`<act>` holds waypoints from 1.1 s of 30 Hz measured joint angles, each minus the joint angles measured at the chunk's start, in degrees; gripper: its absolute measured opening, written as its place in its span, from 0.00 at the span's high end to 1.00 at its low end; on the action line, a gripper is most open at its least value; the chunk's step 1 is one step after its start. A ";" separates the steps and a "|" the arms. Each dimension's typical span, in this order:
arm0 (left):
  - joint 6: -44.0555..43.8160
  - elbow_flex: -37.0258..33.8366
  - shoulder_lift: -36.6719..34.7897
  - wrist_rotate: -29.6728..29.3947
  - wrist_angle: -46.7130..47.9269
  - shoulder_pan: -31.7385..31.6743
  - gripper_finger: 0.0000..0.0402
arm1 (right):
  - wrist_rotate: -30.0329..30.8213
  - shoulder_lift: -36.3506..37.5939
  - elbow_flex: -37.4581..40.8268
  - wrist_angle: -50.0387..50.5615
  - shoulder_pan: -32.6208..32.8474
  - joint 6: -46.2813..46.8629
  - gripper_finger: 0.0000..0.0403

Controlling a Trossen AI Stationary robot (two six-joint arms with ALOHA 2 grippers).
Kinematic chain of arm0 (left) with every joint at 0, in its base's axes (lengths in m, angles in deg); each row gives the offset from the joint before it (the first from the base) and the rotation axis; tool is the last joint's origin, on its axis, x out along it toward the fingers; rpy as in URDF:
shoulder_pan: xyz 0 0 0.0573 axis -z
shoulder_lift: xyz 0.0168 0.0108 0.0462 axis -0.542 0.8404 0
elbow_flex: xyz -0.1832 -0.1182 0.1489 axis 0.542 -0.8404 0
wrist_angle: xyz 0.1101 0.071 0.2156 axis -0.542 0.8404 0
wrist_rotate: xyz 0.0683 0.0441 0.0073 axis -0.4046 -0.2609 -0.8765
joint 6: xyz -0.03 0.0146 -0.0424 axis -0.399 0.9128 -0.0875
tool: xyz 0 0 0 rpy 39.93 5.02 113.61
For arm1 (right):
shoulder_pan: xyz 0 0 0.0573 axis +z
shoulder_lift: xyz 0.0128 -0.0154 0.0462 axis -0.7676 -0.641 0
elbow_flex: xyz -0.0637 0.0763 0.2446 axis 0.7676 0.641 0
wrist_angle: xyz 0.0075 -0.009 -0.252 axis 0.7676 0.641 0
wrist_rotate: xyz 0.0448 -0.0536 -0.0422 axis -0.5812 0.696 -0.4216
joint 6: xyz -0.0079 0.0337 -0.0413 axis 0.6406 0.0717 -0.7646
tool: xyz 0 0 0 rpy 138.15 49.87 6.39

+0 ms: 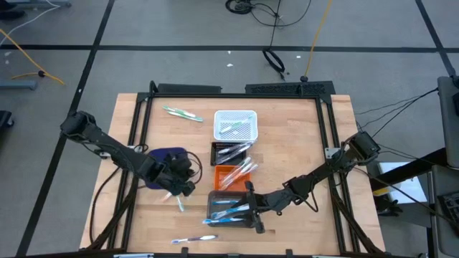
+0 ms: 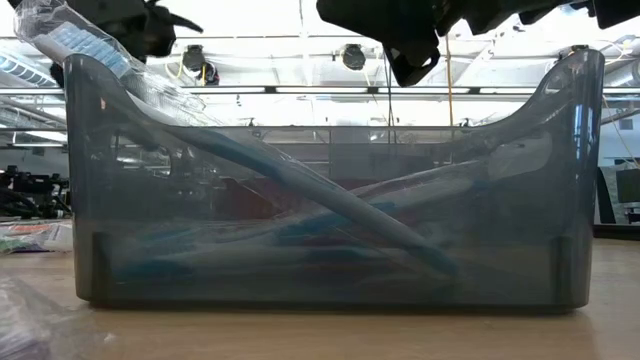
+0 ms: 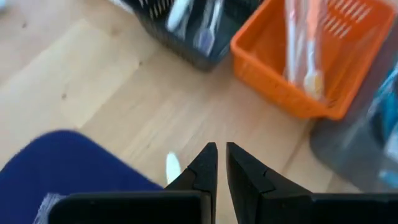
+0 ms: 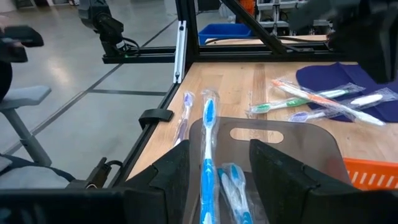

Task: Pick & Place Toothbrushes
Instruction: Put the orange toothbrush into the orange bin

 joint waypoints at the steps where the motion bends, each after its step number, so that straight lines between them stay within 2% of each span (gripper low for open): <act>1: -0.05 0.00 0.74 0.59 0.28 -0.01 0.92 | 0.00 0.00 0.00 -0.07 0.00 0.00 0.62; 9: -1.18 0.00 6.84 7.19 2.11 -2.35 0.92 | 0.00 0.00 0.00 -0.38 0.00 0.00 0.62; 15: -2.31 -0.02 8.21 8.39 3.98 -4.78 0.91 | 0.00 0.00 0.00 -0.40 0.00 0.00 0.62; 26: -3.47 -0.02 8.15 8.46 4.33 -5.31 0.72 | 0.00 0.00 0.00 -0.40 0.00 -0.02 0.62; 33: -3.60 -0.02 10.57 10.05 5.65 -4.92 0.68 | 0.00 0.00 0.00 -0.40 0.00 -0.02 0.62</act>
